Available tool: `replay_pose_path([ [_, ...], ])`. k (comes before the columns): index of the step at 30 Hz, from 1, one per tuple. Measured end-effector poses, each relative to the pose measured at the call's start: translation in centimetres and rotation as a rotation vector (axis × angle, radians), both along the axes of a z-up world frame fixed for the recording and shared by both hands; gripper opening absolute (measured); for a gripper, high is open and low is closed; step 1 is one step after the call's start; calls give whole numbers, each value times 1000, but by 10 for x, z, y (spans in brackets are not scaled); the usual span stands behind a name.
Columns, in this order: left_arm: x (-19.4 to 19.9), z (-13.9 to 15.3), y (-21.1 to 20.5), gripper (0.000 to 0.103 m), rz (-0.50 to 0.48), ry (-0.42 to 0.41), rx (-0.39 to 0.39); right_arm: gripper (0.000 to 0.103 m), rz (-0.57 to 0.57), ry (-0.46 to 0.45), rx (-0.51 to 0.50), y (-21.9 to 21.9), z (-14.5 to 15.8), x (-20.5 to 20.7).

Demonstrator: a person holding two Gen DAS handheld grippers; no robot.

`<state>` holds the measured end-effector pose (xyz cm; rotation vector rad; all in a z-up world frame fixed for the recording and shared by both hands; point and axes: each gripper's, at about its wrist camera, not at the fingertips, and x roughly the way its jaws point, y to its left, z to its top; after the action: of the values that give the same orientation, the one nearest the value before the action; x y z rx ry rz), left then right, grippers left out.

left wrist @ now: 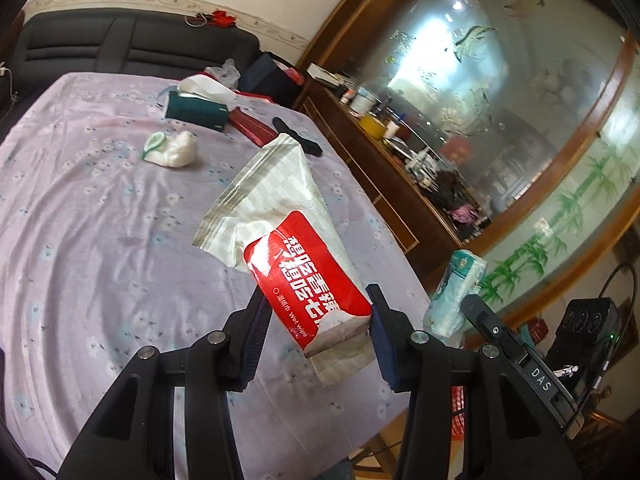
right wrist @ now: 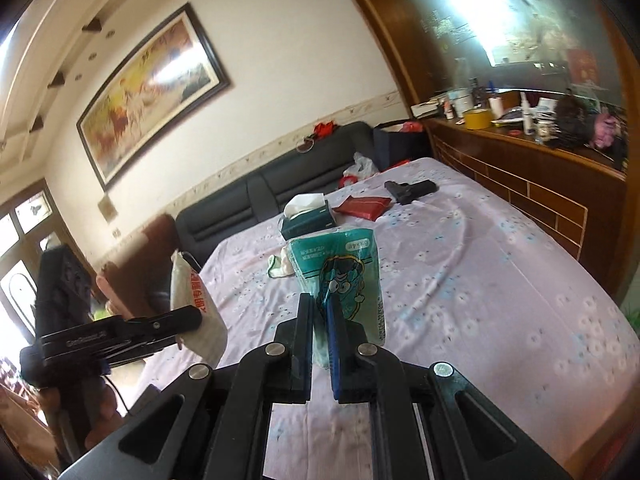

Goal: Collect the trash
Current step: 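Carry the wipe packet and teal wipe pack over the red wastebasket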

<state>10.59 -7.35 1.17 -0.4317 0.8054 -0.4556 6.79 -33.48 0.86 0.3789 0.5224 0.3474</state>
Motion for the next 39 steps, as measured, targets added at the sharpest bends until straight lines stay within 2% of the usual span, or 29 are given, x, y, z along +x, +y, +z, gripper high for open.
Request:
replay_pose_path([
  [7, -6, -5, -11, 46, -36, 10, 14, 6, -44, -11, 48, -17, -4, -35],
  [12, -17, 0, -36, 46, -96, -10, 30, 6, -73, -28, 75, -30, -1, -56],
  [20, -47, 13, -104, 46, -305, -93, 4, 6, -219, -72, 83, -75, 8, -117],
  [27, -79, 29, -165, 46, -465, -158, 25, 6, -388, -60, 57, -118, 14, -163],
  [33, -100, 30, -213, 46, -577, -176, 36, 6, -496, -78, 53, -147, 19, -204],
  [39, -119, 22, -258, 46, -670, -176, 61, 6, -593, -62, 50, -173, 11, -238],
])
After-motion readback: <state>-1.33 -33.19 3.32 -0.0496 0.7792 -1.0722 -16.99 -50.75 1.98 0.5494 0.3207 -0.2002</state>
